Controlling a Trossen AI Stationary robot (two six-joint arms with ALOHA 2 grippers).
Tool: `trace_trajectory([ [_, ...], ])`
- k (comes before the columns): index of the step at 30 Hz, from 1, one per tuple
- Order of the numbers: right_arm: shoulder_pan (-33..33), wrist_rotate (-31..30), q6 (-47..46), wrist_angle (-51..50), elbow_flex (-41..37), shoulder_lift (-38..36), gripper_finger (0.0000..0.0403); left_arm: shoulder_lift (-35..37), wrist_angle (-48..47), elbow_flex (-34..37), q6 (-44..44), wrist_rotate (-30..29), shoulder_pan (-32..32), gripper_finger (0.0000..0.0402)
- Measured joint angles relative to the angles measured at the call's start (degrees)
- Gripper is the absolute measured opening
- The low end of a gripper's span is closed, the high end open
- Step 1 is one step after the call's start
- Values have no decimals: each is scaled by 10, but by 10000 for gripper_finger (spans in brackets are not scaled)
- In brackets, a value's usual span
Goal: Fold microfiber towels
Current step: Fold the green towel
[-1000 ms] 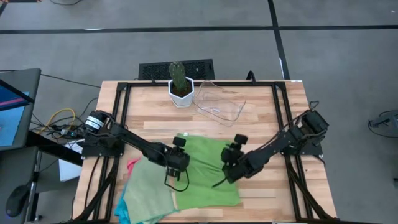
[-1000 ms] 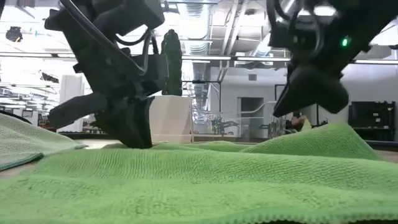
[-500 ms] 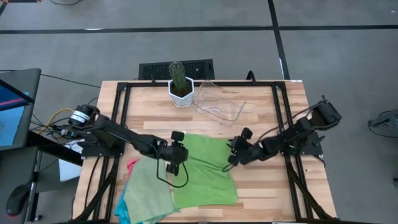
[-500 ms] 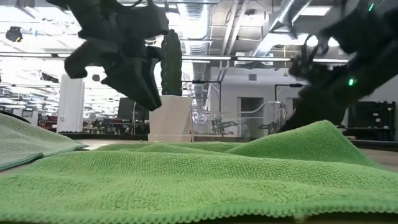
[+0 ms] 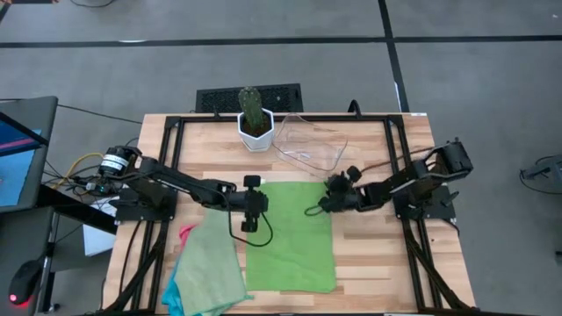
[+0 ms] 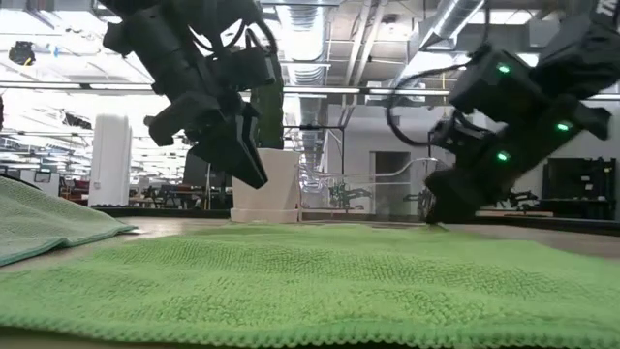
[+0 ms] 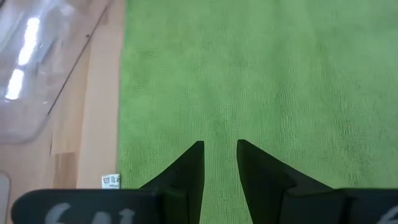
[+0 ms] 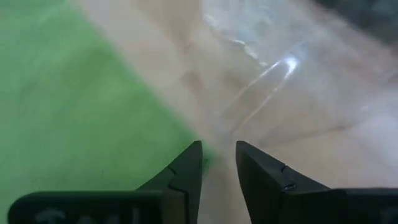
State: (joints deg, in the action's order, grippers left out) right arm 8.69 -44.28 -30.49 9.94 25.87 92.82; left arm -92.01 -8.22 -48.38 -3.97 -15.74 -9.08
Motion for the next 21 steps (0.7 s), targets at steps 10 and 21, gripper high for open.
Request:
trace_trajectory([
  [10, 38, 43, 64, -77, 24, -180, 122, 41, -16, -23, 23, 79, -40, 88],
  [21, 325, 140, -38, -3, 20, -223, 122, 54, -21, -33, 53, -22, -267, 91],
])
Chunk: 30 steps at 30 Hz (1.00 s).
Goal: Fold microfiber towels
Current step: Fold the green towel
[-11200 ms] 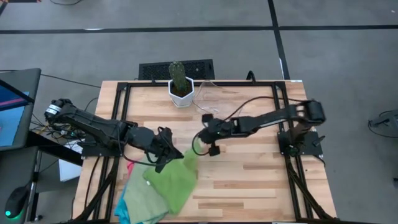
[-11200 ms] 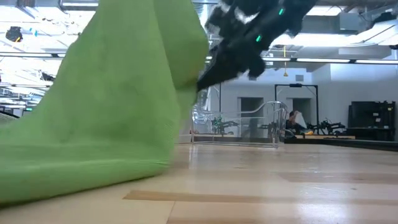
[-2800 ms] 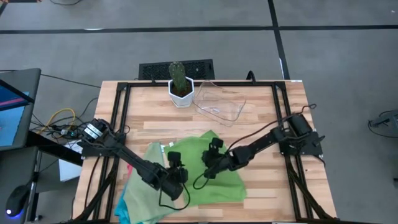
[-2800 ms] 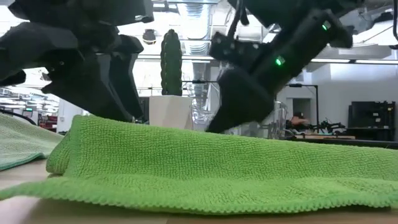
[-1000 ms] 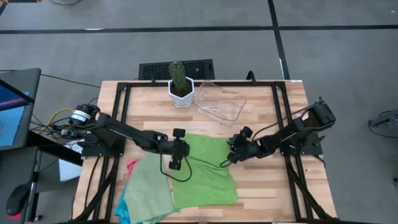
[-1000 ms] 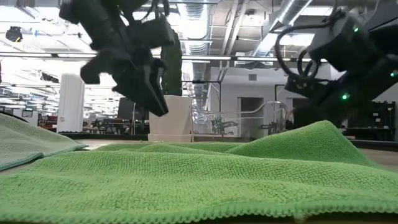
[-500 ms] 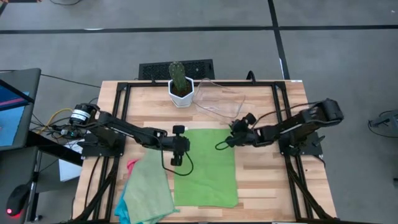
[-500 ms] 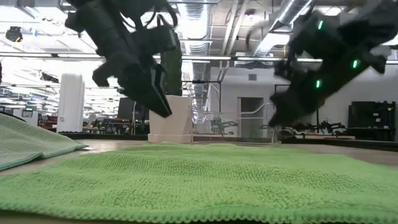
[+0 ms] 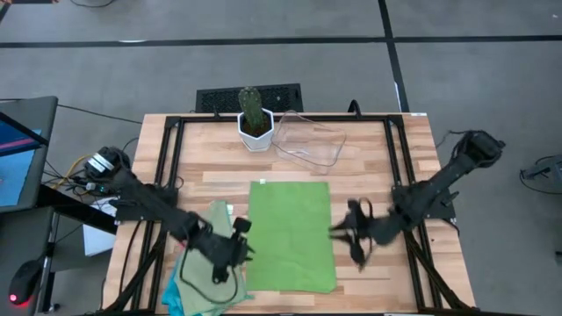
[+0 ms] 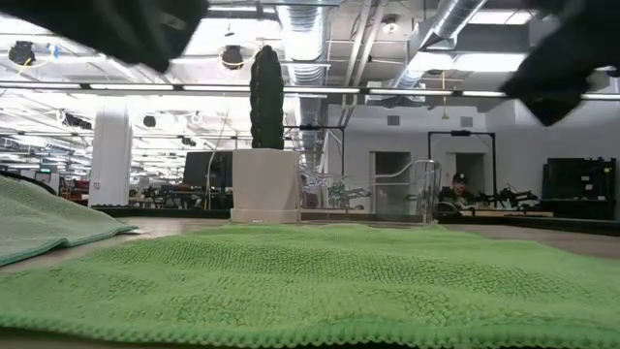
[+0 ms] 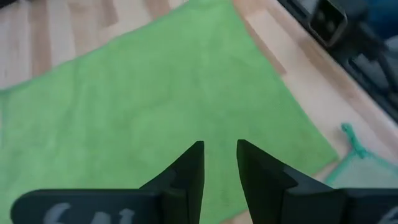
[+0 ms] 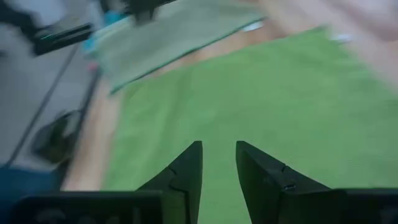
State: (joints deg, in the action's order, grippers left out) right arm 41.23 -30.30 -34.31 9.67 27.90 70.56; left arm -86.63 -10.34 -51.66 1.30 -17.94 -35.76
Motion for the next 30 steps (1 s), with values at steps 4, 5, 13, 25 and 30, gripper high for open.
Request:
trace_trajectory([
  [4, 85, -16, -21, 62, 34, 92, 127, -30, 61, 0, 37, -7, -40, 115],
  [5, 99, -16, -31, 60, 54, 115, 130, -37, 73, 0, 48, -5, -47, 125],
  [13, 137, 23, -39, -179, 268, 276, 197, -45, 109, 0, 58, -39, -71, 212],
  [25, 151, 33, -59, -247, 369, 365, 218, -153, 134, -46, 15, -41, -101, 225],
  [30, 153, 29, -77, -247, 370, 365, 212, -177, 103, -68, 46, -54, -123, 225],
])
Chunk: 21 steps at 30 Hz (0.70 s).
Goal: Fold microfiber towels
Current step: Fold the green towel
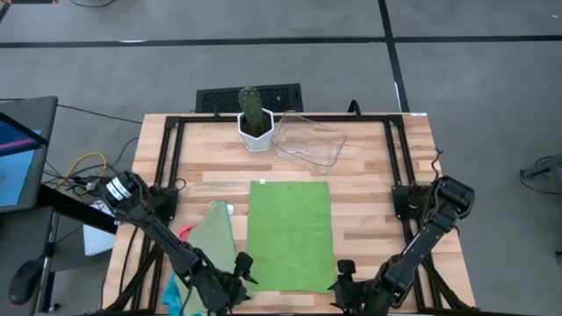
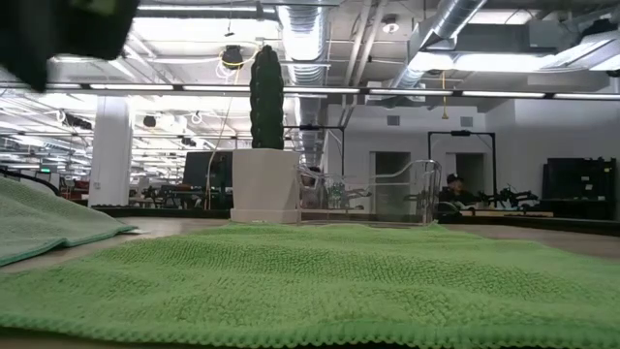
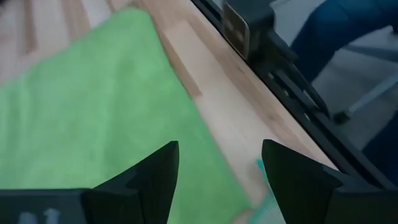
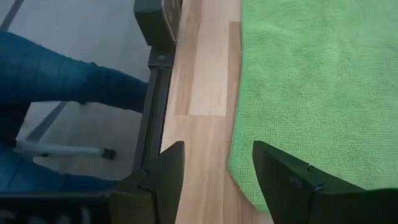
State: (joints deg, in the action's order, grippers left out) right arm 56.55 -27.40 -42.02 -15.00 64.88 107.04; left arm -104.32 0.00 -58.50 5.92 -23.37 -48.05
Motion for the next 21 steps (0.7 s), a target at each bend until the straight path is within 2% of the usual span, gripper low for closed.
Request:
trace_trajectory([
  [5, 1, -8, 0, -1, 0, 1, 212, -33, -6, -3, 32, -2, -16, 224],
  [12, 1, -12, -16, -15, 0, 1, 208, -46, -14, -3, 60, -43, -15, 224],
  [21, 1, -14, -41, -30, 0, 1, 199, -59, -31, -3, 67, -14, -12, 224],
])
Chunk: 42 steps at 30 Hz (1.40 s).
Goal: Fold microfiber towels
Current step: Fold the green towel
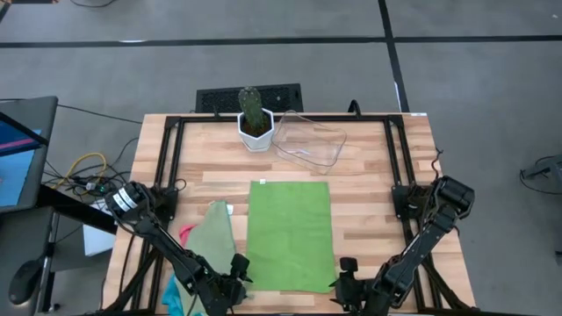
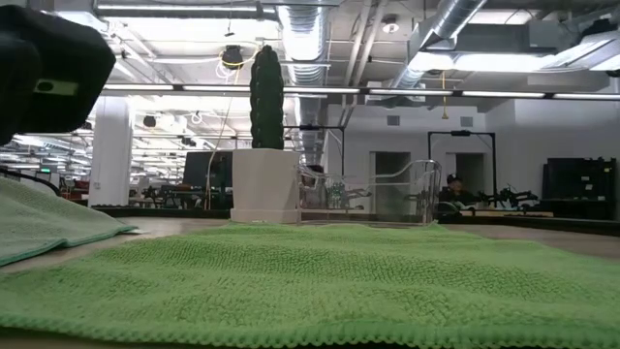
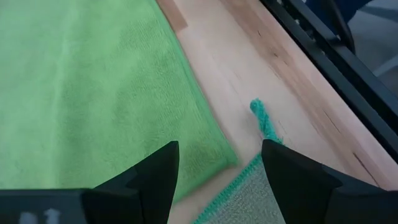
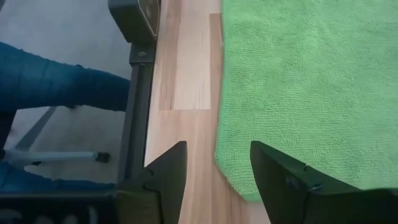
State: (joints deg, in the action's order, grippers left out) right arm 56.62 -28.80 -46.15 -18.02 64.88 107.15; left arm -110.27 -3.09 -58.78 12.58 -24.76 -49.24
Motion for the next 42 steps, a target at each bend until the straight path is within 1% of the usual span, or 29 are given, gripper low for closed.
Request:
trace_trajectory([
  [5, 0, 0, -5, 0, 0, 0, 194, -12, 6, -2, 4, -10, 2, 218],
  [9, 0, 0, -10, 0, 0, 0, 190, -12, -18, -14, 5, -19, 8, 193],
  [11, 0, 0, -10, 0, 0, 0, 188, -12, -38, -19, 11, -9, 11, 174],
  [13, 0, 0, -10, -1, 0, 0, 186, -12, -52, -20, 37, 0, 14, 153],
  [17, 0, 0, -10, -2, 0, 0, 180, -11, -56, -21, 60, 16, 16, 107],
  [20, 0, 0, -10, -2, 0, 0, 175, -12, -65, -25, 66, 11, 16, 70],
  [25, 3, 2, -19, -16, 0, 0, 165, -15, -97, -57, 66, -5, 16, 10],
  [31, 18, -2, -2, -17, 0, 0, 163, -15, -163, -97, 66, -37, 17, 5],
  [34, 19, -3, 13, -32, 0, 7, 171, -14, -201, -120, 66, -51, 17, 2],
  [37, 20, -2, 16, -64, -1, 12, 187, -14, -234, -133, 66, -63, 17, 3],
  [39, 17, -2, 17, -66, 0, 14, 203, -14, -248, -142, 68, -75, 18, 3],
  [42, 16, -9, 38, -67, -1, 18, 229, -14, -286, -155, 78, -75, 27, 2],
])
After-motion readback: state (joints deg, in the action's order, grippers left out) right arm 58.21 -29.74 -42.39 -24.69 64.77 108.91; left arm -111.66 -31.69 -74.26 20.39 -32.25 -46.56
